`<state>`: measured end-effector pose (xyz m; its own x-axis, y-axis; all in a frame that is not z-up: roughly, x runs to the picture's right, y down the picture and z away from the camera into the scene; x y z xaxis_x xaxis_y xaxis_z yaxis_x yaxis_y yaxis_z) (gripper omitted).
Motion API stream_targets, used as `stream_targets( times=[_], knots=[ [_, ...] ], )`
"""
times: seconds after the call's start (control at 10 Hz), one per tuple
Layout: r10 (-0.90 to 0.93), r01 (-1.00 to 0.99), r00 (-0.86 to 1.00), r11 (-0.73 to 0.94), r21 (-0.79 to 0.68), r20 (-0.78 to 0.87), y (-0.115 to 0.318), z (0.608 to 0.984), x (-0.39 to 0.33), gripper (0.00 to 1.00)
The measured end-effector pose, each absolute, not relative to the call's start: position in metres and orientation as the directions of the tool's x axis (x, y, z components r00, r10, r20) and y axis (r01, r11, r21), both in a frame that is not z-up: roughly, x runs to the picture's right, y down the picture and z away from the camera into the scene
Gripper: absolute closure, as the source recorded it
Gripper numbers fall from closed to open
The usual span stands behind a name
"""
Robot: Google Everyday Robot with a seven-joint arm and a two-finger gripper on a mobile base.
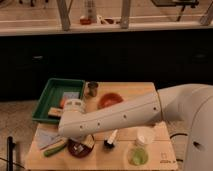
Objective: Place fork in purple bowl
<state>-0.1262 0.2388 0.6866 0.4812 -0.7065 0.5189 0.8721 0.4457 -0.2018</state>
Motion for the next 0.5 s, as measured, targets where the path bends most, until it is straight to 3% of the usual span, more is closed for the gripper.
stream_targets(
  times=[0.5],
  knots=[
    [-0.69,0.874,0.478,0.438,-0.212,0.544,0.2454,0.6886,-0.1258,0.2]
  ],
)
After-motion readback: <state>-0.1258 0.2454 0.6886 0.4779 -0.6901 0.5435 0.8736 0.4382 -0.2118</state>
